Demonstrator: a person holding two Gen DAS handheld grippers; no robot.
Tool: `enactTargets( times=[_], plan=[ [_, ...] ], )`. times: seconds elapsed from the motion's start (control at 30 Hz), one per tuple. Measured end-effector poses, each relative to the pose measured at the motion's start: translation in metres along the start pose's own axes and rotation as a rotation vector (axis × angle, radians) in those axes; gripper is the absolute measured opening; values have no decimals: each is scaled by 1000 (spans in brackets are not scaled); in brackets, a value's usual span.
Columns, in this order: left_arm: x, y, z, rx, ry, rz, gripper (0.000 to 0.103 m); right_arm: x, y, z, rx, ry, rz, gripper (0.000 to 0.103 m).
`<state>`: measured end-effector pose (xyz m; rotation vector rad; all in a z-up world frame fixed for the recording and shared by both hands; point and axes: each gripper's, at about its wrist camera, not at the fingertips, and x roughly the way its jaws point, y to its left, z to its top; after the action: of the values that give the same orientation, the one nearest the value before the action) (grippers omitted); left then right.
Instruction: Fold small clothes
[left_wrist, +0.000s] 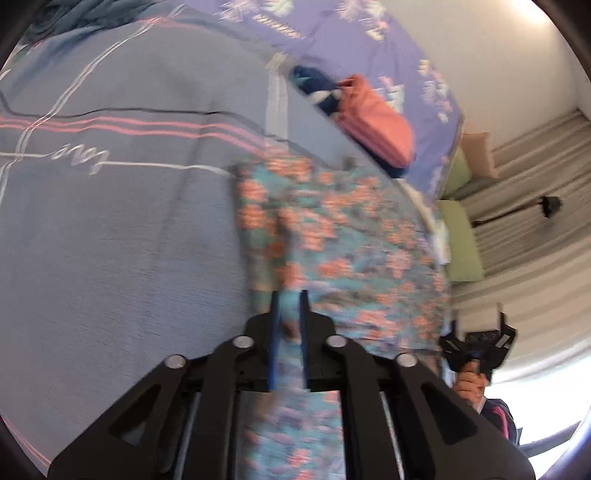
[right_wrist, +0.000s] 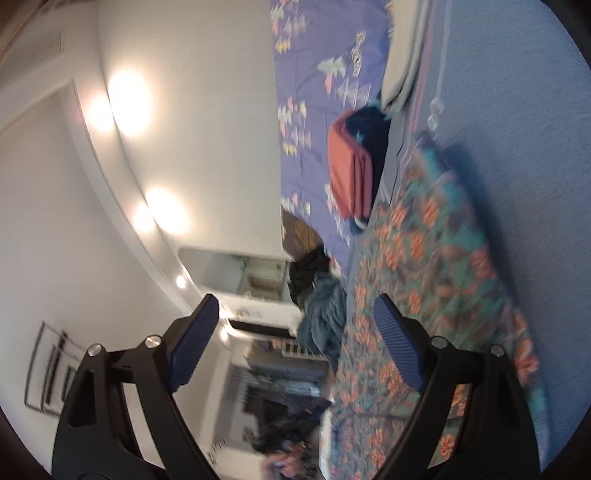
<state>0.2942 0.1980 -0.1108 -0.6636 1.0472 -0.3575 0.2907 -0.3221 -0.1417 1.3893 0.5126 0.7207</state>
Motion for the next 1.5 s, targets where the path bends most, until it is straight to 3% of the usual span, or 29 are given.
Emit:
enactTargets(
  times=[0.07, 0.1, 0.17, 0.2, 0.27, 0.37, 0.47, 0.6, 0.87, 0.97, 1.1, 1.23, 1.3, 1.5],
  plan=[
    [0, -21, -5, 34, -12, -68, 27, 19, 5, -6, -20, 114, 11, 87],
    [2, -29, -6, 51, -16, -88, 31, 40, 4, -14, -2, 239, 45, 87],
    [7, -52, -9, 103, -53, -131, 47, 67, 1, -30, 35, 398, 81, 87],
    [10, -60, -10, 122, -64, -137, 48, 81, 3, -42, 14, 479, 64, 87],
    [24, -71, -10, 151, -72, -139, 48, 96, 9, -57, -51, 560, 22, 87],
    [49, -66, -14, 126, -24, -115, 48, 109, 12, -70, -104, 614, -12, 87],
    [63, -48, -23, 96, -2, -81, 48, 116, 6, -72, -124, 604, -104, 84],
    [55, -36, -31, 106, -32, -121, 48, 111, -1, -65, -80, 568, -102, 78],
    [26, -35, -50, 139, -74, -39, 50, 106, 6, -72, -126, 544, -128, 79],
    [1, -45, -71, 212, -116, -49, 55, 87, 15, -65, -100, 478, -111, 83],
    [-34, -54, -106, 264, -133, -76, 57, 39, 54, -65, -173, 391, -110, 88],
    [-60, -60, -143, 309, -157, -65, 63, -38, 75, -91, -234, 307, -93, 92],
    [-70, -61, -165, 337, -174, -47, 70, -76, 76, -105, -249, 267, -112, 92],
    [-87, -51, -212, 340, -174, -20, 70, -169, 77, -143, -297, 156, -221, 92]
  ],
)
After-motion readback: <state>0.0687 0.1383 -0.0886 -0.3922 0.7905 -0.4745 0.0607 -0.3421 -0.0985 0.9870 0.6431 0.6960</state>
